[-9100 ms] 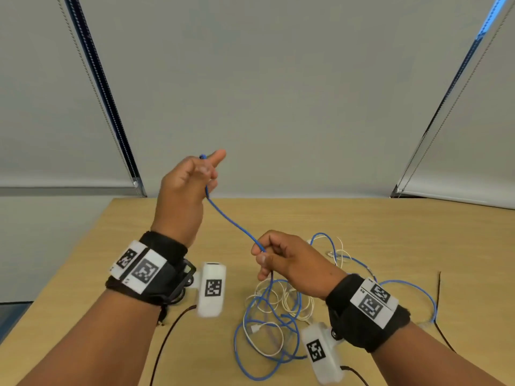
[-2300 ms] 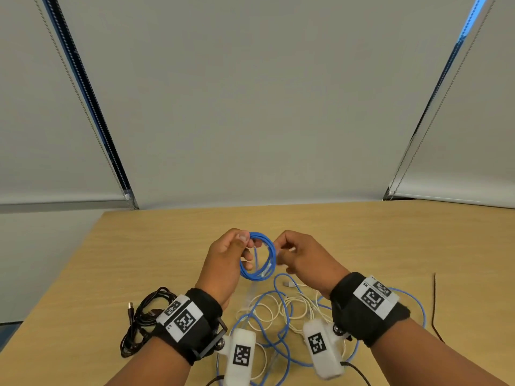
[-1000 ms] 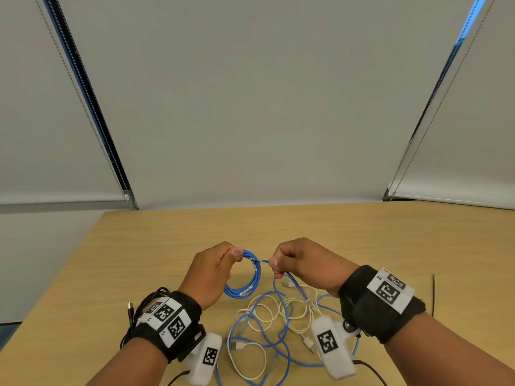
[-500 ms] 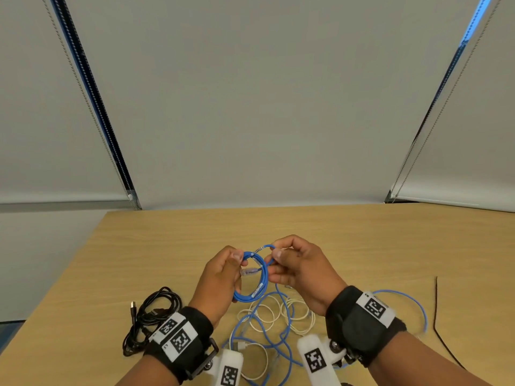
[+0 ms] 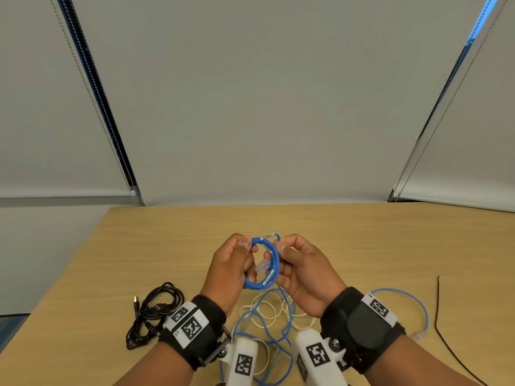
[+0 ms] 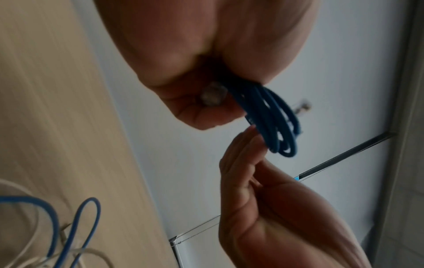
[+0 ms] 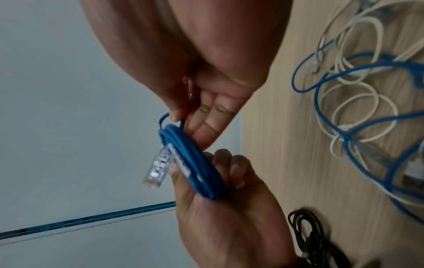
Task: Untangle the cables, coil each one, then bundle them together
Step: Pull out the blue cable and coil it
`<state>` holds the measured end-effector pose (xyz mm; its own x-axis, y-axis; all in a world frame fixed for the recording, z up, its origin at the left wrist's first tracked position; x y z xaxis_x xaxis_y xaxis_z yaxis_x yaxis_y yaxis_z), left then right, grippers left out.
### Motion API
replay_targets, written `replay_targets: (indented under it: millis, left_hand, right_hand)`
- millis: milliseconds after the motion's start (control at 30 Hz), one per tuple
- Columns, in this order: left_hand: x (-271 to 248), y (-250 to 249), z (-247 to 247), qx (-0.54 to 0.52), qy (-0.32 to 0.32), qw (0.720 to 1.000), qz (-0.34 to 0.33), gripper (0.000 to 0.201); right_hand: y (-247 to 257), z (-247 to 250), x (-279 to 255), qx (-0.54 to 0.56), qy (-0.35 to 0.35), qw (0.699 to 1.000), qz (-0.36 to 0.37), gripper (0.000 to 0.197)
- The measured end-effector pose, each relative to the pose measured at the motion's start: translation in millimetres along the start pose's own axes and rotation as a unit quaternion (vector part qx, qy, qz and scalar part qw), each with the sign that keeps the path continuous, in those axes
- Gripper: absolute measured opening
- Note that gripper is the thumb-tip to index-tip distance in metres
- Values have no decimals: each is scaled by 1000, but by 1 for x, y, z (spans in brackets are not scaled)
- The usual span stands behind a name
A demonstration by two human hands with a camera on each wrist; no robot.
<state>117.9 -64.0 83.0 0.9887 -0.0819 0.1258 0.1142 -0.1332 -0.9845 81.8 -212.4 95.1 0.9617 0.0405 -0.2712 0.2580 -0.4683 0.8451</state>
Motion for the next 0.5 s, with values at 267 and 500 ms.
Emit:
replay_targets:
  millis: [267,500]
  left_hand:
    - [3,0,16,100,-101,989,-36,33]
    - [-2,-13,8,155,-49,983,-89,22]
  right_hand:
    - [2,-6,-11,-229,33,973,19,22]
    - [19,-8,-2,-470,-40,870,146,36]
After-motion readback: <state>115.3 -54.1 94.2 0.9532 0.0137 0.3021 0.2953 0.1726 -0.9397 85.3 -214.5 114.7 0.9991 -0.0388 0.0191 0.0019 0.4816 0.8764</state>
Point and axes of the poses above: each hand's wrist, its own x-axis towards the middle knuckle, its own z-axis out of the back of the hand, y = z × x, the point moved 6 cm from there along x, towards the middle knuckle, and after that the axes turned 5 degrees about -y, right-handed, at the moved point
